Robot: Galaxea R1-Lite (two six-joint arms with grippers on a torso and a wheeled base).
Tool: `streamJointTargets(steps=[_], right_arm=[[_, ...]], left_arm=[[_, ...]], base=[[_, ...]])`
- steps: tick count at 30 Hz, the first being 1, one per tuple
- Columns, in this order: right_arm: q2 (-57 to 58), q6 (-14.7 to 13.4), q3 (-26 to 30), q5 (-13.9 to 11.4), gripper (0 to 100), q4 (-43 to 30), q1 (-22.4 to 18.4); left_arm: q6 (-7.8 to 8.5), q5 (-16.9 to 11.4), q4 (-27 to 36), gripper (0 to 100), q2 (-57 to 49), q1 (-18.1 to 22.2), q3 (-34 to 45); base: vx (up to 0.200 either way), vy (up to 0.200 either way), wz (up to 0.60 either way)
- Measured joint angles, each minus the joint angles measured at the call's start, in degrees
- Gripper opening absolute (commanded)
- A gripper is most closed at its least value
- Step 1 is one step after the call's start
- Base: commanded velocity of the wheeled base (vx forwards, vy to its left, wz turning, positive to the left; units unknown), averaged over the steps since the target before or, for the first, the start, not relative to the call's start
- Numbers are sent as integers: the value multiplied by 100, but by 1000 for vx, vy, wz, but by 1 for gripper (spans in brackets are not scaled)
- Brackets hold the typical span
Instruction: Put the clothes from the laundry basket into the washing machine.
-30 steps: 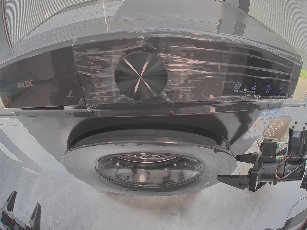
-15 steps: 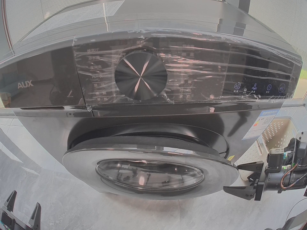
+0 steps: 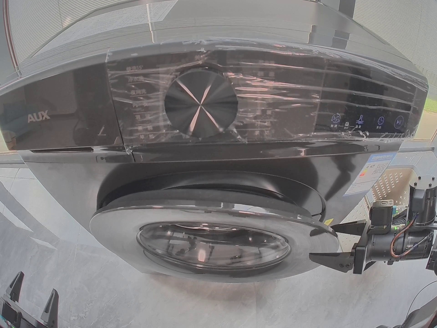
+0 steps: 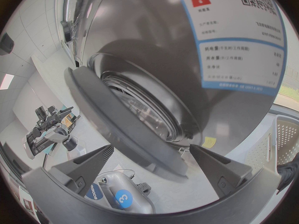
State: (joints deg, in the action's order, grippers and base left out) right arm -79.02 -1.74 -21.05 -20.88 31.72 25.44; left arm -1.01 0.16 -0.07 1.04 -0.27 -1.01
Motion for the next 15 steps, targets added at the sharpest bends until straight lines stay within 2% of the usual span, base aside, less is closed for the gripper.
streamJointTargets(steps=[10, 15], right_arm=[[28, -4, 297, -2, 100, -16, 265], [228, 2, 354, 2, 100, -9, 243]], left_arm=[[-5, -2, 0, 100, -2, 0, 0], [4, -2, 0, 100, -2, -4, 0]], base=[[0, 0, 0], [0, 0, 0]])
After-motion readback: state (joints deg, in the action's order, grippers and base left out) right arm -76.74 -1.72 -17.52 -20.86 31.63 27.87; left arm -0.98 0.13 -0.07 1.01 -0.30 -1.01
